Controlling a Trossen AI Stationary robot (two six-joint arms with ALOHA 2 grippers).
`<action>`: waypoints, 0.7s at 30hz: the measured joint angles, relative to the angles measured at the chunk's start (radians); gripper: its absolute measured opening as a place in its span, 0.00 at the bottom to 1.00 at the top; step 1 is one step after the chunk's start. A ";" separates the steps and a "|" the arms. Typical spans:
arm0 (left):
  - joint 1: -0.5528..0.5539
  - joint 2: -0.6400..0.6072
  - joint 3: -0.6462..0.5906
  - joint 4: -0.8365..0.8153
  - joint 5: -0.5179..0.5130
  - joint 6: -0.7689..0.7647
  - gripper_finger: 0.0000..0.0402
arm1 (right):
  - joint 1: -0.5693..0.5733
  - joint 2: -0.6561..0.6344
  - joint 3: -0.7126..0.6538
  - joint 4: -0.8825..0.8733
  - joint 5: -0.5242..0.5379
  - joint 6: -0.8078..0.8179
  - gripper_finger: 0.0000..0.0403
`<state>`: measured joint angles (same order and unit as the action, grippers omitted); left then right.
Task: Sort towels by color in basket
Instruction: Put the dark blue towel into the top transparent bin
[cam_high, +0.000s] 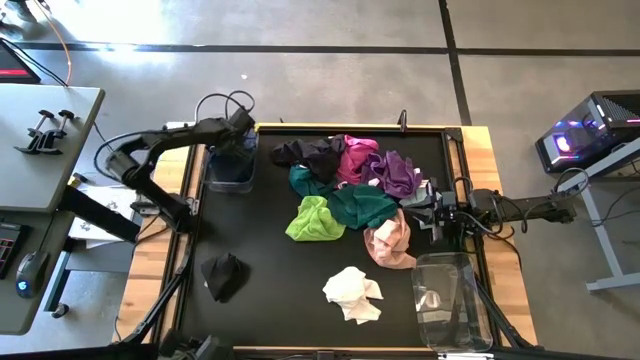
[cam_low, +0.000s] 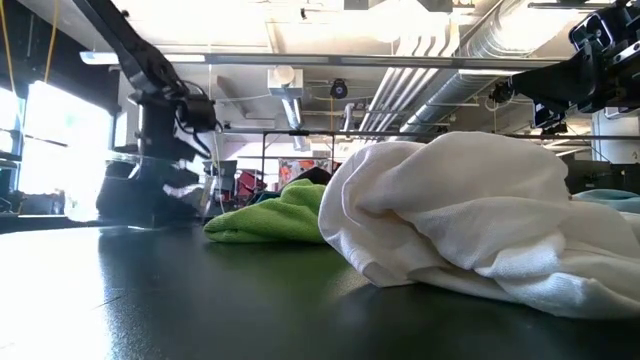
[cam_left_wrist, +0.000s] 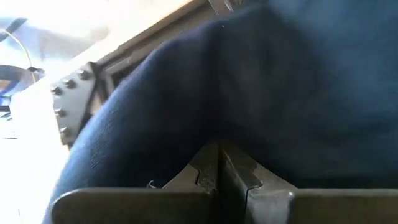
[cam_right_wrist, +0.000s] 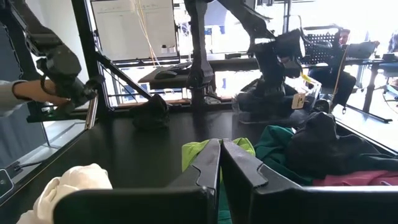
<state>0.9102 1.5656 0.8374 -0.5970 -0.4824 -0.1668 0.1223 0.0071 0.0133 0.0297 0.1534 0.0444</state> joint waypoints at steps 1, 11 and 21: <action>0.000 0.009 -0.002 0.000 0.001 0.010 0.00 | 0.000 0.000 0.000 0.000 0.000 0.000 0.02; -0.041 -0.099 -0.001 -0.024 0.001 0.018 0.00 | 0.000 0.000 0.000 0.000 0.000 0.000 0.02; -0.107 -0.330 0.000 -0.178 -0.053 -0.068 0.00 | 0.000 0.000 0.000 0.000 0.000 0.000 0.02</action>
<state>0.8036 1.2357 0.8375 -0.7749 -0.5358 -0.2351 0.1222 0.0071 0.0135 0.0296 0.1535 0.0444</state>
